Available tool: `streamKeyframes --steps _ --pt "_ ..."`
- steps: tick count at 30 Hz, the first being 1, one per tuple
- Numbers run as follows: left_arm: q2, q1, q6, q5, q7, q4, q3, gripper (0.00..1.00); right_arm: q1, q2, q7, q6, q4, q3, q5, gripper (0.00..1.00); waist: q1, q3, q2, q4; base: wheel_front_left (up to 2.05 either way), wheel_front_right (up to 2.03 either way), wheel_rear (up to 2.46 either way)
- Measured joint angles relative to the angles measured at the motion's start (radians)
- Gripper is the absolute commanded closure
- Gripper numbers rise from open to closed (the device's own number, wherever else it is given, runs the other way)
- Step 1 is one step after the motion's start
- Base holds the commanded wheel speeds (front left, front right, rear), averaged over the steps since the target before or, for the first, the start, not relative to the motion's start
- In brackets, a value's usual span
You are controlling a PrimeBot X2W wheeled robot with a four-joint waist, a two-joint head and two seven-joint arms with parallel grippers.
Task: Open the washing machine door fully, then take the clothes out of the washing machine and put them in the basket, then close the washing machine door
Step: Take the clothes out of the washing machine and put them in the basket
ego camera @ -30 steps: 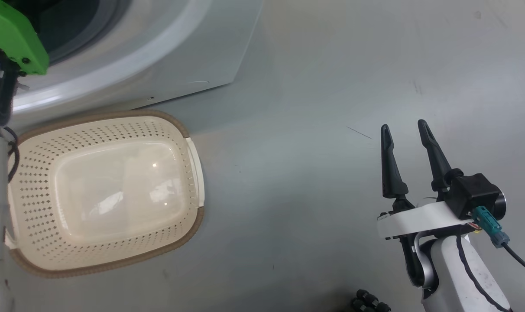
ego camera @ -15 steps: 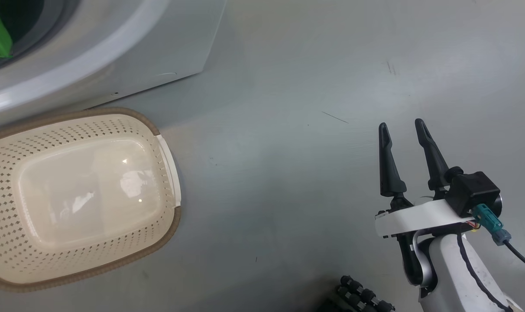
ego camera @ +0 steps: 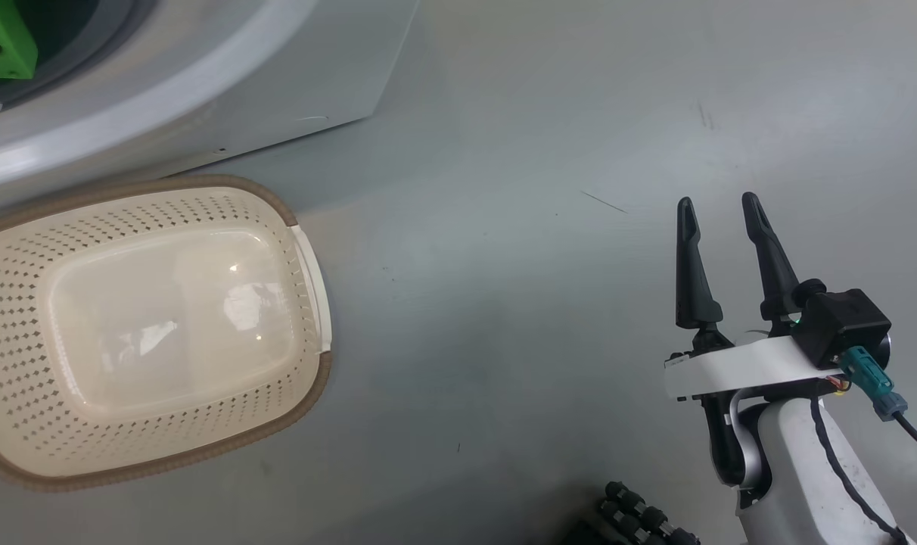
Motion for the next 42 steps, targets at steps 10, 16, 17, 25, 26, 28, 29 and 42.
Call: streamKeyframes --steps 10,16,17,25,26,28,29,42 --pt "-0.03 -0.003 0.0 -0.003 -0.12 -0.008 0.003 1.0 -0.01 0.0 0.0 -0.003 -0.001 -0.016 -0.019 0.0 0.0 -0.002 0.0 0.052 0.0 0.0 0.0" --pt "-0.053 0.003 0.0 -0.009 -0.224 -0.028 0.013 1.0 -0.018 -0.001 0.0 -0.009 0.0 -0.032 -0.044 0.0 0.0 -0.01 0.0 0.09 0.0 0.0 0.0" --pt "-0.061 0.009 0.0 -0.016 -0.241 -0.033 0.016 1.0 -0.018 -0.001 0.0 -0.009 0.0 -0.033 -0.046 0.0 0.0 -0.013 0.0 0.097 0.0 0.0 0.0" --pt "-0.075 0.102 0.0 -0.02 -0.365 -0.066 0.021 1.0 -0.021 -0.002 0.0 -0.008 0.01 -0.034 -0.071 0.0 0.0 -0.044 0.0 0.146 0.0 0.0 0.0" --pt "-0.078 0.114 0.0 -0.02 -0.38 -0.071 0.021 1.0 -0.021 -0.002 0.0 -0.007 0.011 -0.035 -0.073 0.0 0.0 -0.048 0.0 0.151 0.0 0.0 0.0" --pt "-0.087 0.139 -0.001 -0.02 -0.41 -0.082 0.02 1.0 -0.021 -0.003 0.0 -0.007 0.015 -0.035 -0.077 0.0 0.0 -0.058 0.0 0.163 0.0 0.0 0.0" --pt "-0.094 0.152 -0.001 -0.02 -0.425 -0.089 0.02 1.0 -0.021 -0.004 0.0 -0.007 0.016 -0.037 -0.079 0.0 0.0 -0.062 0.0 0.169 0.0 0.0 0.0" --pt "-0.14 0.351 0.0 0.009 -0.527 -0.186 -0.012 1.0 0.004 -0.033 0.0 0.002 0.047 -0.047 -0.108 0.0 0.0 -0.149 0.0 0.253 0.0 0.0 0.0"
